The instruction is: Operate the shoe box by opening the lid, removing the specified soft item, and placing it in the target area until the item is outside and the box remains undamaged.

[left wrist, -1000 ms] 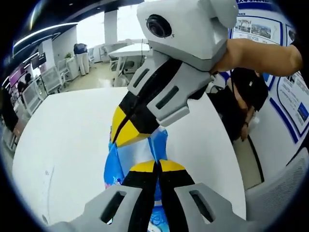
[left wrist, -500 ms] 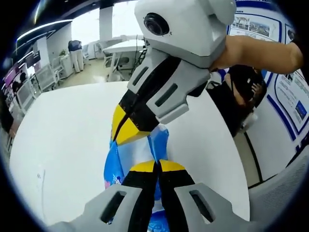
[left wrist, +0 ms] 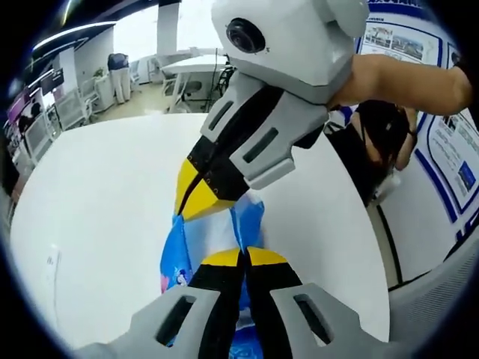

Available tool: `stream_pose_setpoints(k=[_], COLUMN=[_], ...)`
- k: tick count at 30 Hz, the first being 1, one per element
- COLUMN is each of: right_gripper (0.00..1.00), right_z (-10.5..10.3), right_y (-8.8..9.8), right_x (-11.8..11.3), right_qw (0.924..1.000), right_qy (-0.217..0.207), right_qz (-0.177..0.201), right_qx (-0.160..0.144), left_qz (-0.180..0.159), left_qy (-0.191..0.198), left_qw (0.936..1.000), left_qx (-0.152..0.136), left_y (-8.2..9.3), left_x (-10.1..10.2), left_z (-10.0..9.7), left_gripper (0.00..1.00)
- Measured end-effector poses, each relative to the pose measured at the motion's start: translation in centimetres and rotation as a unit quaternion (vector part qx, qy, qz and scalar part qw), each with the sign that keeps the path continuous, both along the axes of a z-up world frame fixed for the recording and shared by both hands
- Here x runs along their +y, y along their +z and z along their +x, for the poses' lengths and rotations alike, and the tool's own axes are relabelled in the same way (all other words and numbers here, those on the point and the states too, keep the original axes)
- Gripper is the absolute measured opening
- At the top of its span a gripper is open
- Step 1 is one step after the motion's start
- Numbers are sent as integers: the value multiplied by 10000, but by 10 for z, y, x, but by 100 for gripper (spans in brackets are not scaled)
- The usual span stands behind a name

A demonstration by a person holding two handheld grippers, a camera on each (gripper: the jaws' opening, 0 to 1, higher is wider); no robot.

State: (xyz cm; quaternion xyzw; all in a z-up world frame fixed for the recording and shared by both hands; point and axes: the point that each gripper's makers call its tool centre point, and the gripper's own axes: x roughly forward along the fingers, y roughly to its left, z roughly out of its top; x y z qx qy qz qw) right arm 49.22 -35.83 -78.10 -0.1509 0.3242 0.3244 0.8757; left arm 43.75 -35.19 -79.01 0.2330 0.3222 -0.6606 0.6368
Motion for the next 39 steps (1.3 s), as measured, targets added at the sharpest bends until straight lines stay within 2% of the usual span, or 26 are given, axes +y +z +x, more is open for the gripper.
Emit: stream_pose_setpoints(k=[19, 39], right_gripper=[0, 0], right_z=[-2, 4], right_y=[-7, -7], right_x=[-3, -4], right_qw=[9999, 9999], right_qy=[-85, -123], right_qz=[-5, -29], right_qx=[55, 32], left_qz=[23, 21], left_qy=[-8, 54], left_qw=[10000, 10000], left_qx=[-16, -28], left_y=[-3, -3], left_x=[-2, -3], left_z=[-3, 1], left_gripper=[0, 0])
